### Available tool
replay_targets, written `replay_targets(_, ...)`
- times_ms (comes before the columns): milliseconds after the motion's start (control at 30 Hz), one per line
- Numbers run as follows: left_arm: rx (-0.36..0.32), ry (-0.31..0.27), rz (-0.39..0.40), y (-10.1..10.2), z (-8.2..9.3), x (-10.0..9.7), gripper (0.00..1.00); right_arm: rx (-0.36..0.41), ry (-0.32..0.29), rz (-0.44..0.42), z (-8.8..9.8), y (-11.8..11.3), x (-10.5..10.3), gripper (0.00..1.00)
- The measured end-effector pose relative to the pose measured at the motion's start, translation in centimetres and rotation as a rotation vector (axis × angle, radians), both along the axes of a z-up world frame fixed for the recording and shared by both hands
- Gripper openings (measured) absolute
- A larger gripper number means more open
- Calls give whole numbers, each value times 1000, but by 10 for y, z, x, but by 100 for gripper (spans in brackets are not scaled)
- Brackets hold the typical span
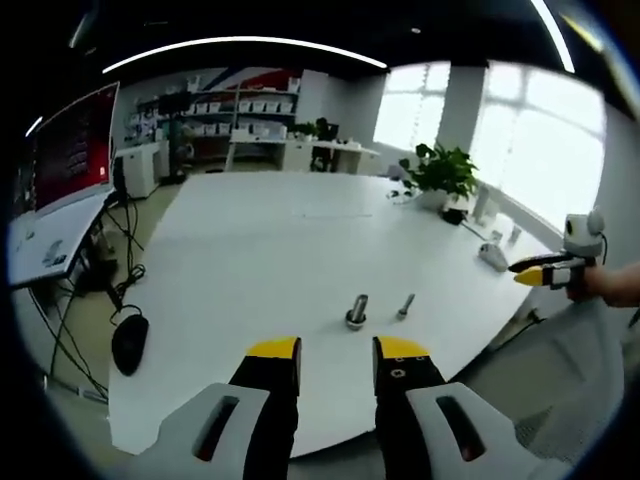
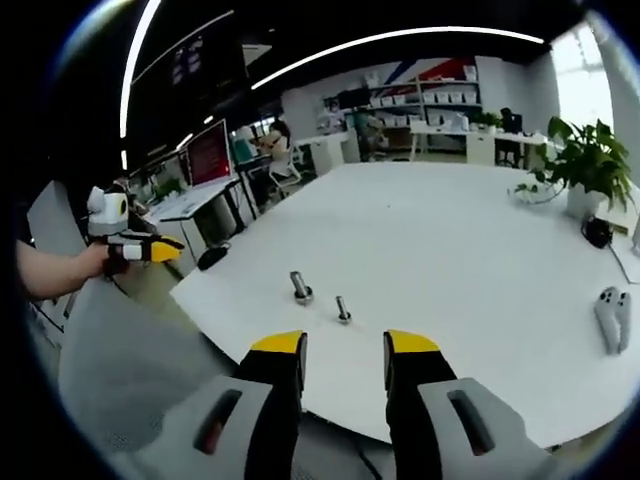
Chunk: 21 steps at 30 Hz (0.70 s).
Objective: Place the washer onto the threaded stud by aligning its center hole with the stud, sliding it down to the base, and recovering from edge contact or off-axis alignment until the washer reaches the visible bottom stop.
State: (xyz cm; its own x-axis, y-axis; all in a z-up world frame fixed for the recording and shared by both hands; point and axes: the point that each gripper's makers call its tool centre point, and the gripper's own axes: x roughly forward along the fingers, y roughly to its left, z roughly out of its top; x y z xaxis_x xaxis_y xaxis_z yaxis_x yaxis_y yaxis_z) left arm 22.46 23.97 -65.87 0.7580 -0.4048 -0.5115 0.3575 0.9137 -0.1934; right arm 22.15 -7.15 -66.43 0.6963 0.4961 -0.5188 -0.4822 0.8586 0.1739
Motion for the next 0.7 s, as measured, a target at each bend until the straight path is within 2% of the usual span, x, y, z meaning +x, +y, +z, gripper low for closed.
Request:
replay_targets(200, 10, -13, -18, -5, 2, -1, 27, -3, 15, 8, -3, -1, -2, 33)
replay_targets(700, 18, -25, -8, -2, 4, -1, 27, 11, -14, -4, 2, -2, -1, 33)
